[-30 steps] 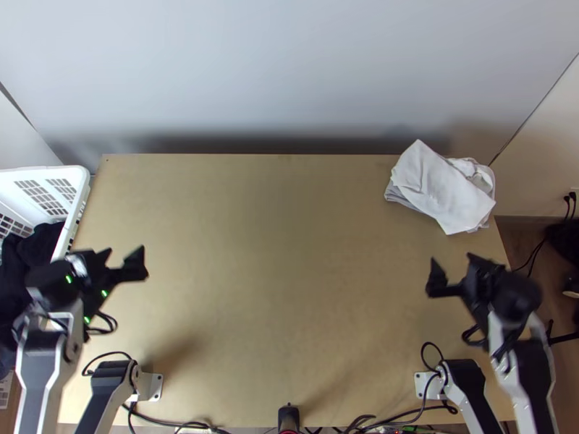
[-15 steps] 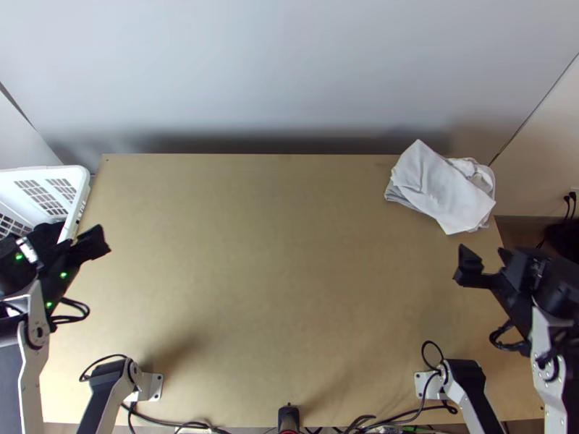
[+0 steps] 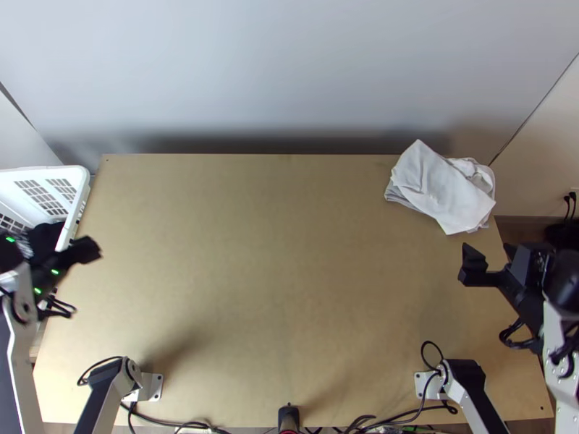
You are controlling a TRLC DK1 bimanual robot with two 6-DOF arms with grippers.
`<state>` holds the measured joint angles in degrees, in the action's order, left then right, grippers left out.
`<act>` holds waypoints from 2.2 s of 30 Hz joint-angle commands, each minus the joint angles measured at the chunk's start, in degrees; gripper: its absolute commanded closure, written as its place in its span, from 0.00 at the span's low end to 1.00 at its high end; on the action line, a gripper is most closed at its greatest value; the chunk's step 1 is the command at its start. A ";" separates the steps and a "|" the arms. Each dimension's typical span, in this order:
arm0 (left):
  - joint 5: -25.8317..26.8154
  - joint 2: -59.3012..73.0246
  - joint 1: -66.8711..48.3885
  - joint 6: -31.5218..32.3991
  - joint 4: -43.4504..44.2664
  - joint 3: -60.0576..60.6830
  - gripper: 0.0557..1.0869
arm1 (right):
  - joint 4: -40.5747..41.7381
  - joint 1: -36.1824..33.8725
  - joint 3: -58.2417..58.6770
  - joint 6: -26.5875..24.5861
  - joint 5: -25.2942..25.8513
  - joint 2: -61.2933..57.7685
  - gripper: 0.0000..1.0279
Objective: Fold the t-shirt
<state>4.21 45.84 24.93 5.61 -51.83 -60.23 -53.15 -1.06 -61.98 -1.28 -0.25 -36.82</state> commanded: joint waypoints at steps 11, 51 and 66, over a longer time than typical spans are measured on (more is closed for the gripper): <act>-2.98 41.61 43.71 -13.69 -0.37 -21.69 0.05 | -5.13 9.23 -10.45 -3.56 -1.51 -10.38 0.05; -12.47 75.80 46.18 -27.75 -5.47 -36.45 0.11 | -13.56 5.54 -17.48 -1.09 -1.42 -15.92 0.05; -10.45 72.37 44.51 -28.72 -6.53 -26.52 0.69 | -12.33 4.49 -20.20 -2.85 -1.33 -18.82 0.05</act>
<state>-7.16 119.59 69.87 -22.61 -58.65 -90.70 -65.63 4.12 -80.77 -3.11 -1.54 -54.57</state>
